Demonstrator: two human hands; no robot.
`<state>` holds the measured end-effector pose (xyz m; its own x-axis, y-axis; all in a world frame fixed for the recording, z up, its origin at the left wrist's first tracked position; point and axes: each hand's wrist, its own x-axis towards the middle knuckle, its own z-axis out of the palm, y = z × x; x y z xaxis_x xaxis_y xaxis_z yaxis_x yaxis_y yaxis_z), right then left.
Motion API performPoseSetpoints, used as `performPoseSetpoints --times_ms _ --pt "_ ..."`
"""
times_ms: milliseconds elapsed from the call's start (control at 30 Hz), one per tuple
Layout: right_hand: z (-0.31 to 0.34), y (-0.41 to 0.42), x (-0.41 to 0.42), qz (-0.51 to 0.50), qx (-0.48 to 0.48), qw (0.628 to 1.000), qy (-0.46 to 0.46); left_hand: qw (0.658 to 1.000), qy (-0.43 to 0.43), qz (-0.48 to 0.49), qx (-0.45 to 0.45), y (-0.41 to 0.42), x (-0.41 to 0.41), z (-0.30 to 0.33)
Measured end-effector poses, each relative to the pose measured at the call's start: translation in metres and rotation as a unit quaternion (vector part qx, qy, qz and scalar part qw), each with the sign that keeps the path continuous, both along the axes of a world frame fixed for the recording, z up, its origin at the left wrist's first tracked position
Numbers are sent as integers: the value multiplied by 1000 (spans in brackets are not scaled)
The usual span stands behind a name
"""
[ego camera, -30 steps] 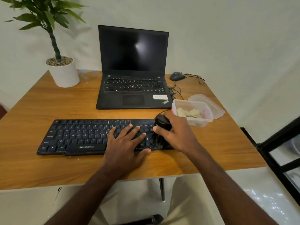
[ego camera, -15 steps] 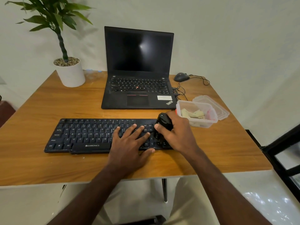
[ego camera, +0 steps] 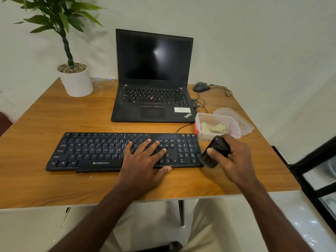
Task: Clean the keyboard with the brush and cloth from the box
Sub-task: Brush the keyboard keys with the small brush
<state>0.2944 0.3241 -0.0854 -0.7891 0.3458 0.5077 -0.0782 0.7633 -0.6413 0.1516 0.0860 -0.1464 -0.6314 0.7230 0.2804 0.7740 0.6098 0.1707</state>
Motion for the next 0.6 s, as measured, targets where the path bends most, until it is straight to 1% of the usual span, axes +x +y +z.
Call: performPoseSetpoints --times_ms 67,133,233,300,400,500,533,600 --pt "-2 -18 -8 26 -36 999 10 1000 -2 -1 -2 1 0 0" --pt "-7 -33 -15 48 -42 998 -5 1000 -4 0 -4 0 0 1" --pt "-16 -24 -12 39 -58 997 -24 1000 -4 -1 -7 -1 1 0" --pt "-18 -5 0 3 -95 995 -25 1000 -4 -2 -10 -2 0 0" --pt "-18 24 16 -99 -156 983 -24 1000 0 1 -18 -2 -1 -2" --pt "-20 36 28 -138 -283 949 -29 1000 8 -1 -12 -1 0 -5" --pt "-22 38 32 -156 -303 939 -46 1000 12 -1 -9 0 0 -5" --pt "-27 45 37 -205 -295 929 -94 1000 17 6 -4 3 2 -3"
